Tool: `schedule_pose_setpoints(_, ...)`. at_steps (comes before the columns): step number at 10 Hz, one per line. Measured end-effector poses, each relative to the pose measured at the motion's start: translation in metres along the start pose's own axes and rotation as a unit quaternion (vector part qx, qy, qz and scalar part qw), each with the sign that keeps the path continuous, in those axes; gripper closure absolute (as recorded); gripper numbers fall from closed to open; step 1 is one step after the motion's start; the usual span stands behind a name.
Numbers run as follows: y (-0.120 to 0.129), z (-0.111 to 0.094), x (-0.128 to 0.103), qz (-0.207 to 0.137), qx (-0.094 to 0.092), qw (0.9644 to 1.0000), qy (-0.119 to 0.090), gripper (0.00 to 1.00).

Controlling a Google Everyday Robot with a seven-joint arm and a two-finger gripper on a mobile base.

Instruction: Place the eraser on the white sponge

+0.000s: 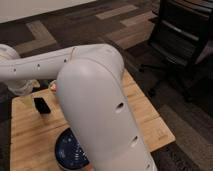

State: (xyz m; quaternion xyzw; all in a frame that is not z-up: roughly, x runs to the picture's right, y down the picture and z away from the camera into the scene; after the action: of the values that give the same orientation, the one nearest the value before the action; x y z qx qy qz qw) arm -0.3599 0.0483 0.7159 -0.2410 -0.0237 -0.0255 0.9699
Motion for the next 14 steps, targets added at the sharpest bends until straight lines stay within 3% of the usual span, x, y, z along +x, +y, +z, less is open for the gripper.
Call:
schedule_pose_setpoints(4,0.002,0.033,-0.018,-0.05,-0.037,0.9979,-0.015,0.35)
schedule_pose_setpoints(7,-0.003,0.05,-0.012,-0.051,-0.05,0.9974,-0.006,0.39)
schedule_pose_setpoints(10,-0.008,0.04,-0.011,-0.045,-0.034,0.9984,0.008,0.79)
schedule_pose_setpoints(12,-0.011,0.023,-0.01,-0.036,-0.017,0.9991,0.012,1.0)
schedule_pose_setpoints(14,-0.02,-0.012,-0.008,-0.02,0.019,0.9996,0.002,1.0)
